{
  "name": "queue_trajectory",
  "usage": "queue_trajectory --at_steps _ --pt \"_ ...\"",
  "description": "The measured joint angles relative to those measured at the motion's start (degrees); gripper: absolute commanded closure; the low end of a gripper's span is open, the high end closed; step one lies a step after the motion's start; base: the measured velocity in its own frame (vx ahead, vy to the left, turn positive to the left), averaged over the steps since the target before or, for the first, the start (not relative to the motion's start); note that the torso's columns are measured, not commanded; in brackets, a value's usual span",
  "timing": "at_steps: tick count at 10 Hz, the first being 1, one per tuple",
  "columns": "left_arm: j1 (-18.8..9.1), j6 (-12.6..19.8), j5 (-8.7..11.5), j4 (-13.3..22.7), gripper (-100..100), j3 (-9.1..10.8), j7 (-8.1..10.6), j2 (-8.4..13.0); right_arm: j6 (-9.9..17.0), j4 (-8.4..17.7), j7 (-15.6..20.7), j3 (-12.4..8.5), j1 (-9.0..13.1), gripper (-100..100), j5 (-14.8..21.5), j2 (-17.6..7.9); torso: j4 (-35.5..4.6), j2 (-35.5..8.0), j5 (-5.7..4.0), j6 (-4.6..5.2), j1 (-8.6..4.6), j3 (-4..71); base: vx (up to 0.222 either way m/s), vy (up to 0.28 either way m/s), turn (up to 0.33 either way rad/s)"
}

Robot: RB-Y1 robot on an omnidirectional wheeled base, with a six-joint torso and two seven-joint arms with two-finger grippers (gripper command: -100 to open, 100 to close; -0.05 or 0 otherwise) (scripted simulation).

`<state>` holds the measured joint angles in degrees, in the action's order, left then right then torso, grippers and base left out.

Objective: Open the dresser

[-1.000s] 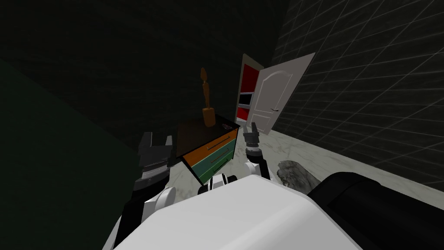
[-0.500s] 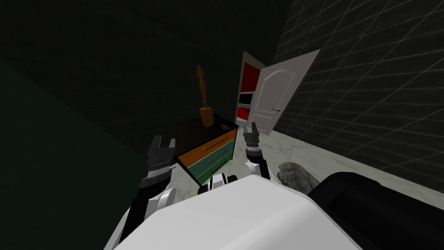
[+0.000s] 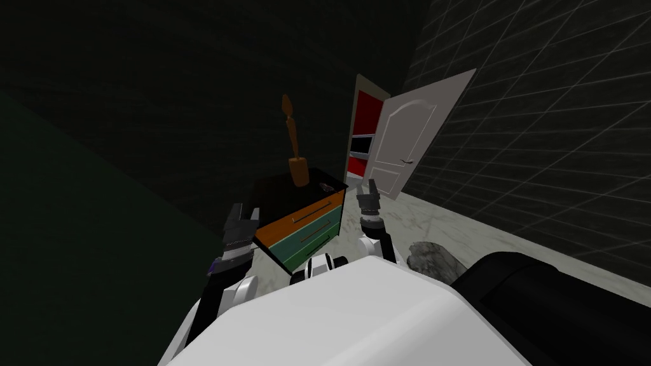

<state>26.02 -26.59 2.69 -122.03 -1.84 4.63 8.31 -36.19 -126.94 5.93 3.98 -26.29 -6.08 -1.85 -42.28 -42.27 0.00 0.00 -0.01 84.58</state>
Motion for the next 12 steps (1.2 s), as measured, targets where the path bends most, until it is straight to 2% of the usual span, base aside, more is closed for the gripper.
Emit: queue_trajectory --at_steps 5,10,12 --pt "-0.9 -1.8 0.7 6.3 -100 0.99 0.25 -0.5 0.0 0.0 0.0 0.0 0.0 0 0.0 0.0 0.0 0.0 0.04 0.01 0.05 0.0 0.015 -0.082 0.041" --pt "-3.0 -4.0 1.3 10.6 -100 2.67 0.0 -0.7 0.0 0.0 0.0 0.0 0.0 0 0.0 0.0 0.9 0.4 0.59 0.39 -0.3 0.0 0.014 -0.049 0.033" --pt "-3.2 -4.5 1.4 11.1 -100 2.9 -0.1 -0.7 0.0 0.0 0.0 0.0 0.0 0 0.0 0.0 1.1 0.5 0.68 0.52 -0.44 0.0 0.004 -0.038 0.029"
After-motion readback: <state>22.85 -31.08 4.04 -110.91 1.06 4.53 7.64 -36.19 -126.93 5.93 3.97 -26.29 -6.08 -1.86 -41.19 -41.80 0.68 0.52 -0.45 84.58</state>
